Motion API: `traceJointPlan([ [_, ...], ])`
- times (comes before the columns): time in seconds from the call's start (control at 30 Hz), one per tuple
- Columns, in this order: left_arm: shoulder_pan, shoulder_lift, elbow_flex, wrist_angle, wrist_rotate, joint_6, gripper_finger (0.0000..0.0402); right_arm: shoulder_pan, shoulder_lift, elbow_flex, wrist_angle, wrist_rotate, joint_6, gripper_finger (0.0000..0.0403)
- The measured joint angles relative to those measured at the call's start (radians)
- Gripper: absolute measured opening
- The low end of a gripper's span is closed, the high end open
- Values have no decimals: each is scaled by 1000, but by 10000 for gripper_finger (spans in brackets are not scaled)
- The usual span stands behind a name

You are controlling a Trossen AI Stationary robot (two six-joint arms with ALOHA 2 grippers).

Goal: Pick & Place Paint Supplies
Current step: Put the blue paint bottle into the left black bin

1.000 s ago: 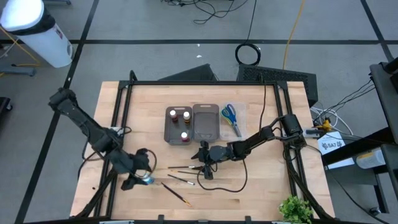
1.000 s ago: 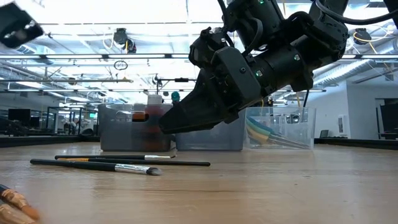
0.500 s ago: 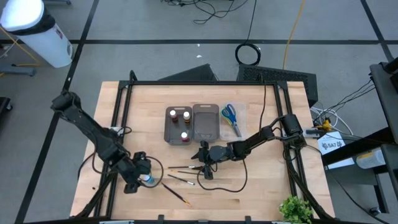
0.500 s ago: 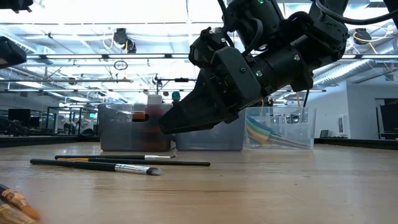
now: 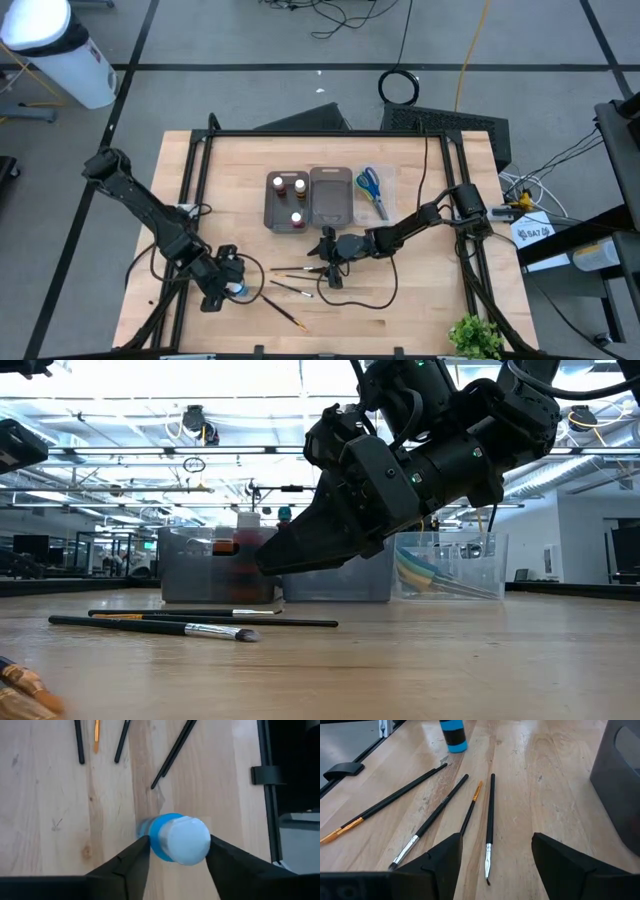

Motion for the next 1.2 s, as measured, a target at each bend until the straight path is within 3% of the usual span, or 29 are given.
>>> traceJointPlan([
  [0.47, 1, 0, 0, 33, -83, 57, 125, 0, 0, 0, 0, 0, 0, 224],
  [0.77, 38, -3, 14, 35, -109, 77, 124, 0, 0, 0, 0, 0, 0, 224],
  [1.0, 107, -3, 149, -31, -168, 242, 124, 0, 0, 0, 0, 0, 0, 224],
  [1.2, 176, -3, 320, -192, -328, 388, 124, 0, 0, 0, 0, 0, 0, 224],
])
